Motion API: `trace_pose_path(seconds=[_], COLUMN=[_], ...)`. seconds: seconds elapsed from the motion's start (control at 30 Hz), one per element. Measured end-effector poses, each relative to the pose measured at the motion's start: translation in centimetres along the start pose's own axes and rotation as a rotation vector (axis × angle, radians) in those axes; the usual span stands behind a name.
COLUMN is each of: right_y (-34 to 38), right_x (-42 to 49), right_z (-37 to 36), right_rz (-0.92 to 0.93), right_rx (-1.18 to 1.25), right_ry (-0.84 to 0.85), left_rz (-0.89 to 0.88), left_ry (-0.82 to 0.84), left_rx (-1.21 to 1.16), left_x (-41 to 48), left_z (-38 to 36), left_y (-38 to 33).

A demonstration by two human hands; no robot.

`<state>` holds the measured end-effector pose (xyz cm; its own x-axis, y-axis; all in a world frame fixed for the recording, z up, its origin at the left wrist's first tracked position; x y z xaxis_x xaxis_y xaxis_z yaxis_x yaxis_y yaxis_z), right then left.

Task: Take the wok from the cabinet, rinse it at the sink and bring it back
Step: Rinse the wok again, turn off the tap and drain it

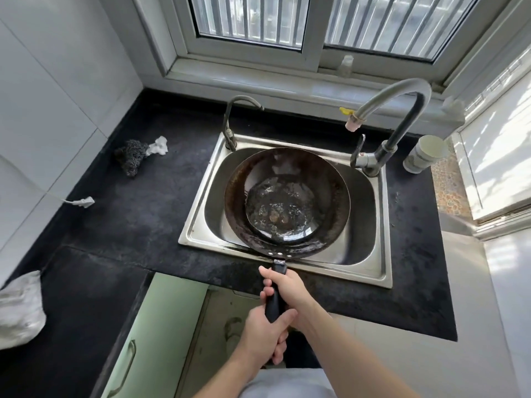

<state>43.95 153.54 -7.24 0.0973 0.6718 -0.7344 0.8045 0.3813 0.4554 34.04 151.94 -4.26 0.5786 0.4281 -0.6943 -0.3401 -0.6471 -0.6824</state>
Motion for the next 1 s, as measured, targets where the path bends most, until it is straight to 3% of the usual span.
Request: trace_pose_path(seconds=[0.37,0.7,1.0], right_y=[-0.4,-2.5,-1.4], right_x=[-0.8,-0.6,-0.8], right_z=[-1.7,-4.2,-1.6], right_rz=[0.135,0.097,0.09], right_rx=[-0.085,-0.104,-0.016], right_ry=[-0.052,0.032,0.002], left_rz=[-0.054,-0.048,-0.054], left_ry=[0.045,-0.062,-0.028], left_rx=[0.045,0.044,0.128], left_x=[-1.1,-2.2,-0.6], left_z=[1.3,3.7,1.8], left_y=[-0.4,0.8,0.8])
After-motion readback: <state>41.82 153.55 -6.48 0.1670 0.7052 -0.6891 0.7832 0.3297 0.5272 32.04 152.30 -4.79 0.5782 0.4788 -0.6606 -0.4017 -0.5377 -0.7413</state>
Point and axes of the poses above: each hand's wrist, its own x-axis towards the middle knuckle, its own z-axis out of the back of the hand, y = z × x, the point moved 3 cm from there along x, towards the middle knuckle, and after that the axes turned 6 degrees about y, right-handed, at the moved point
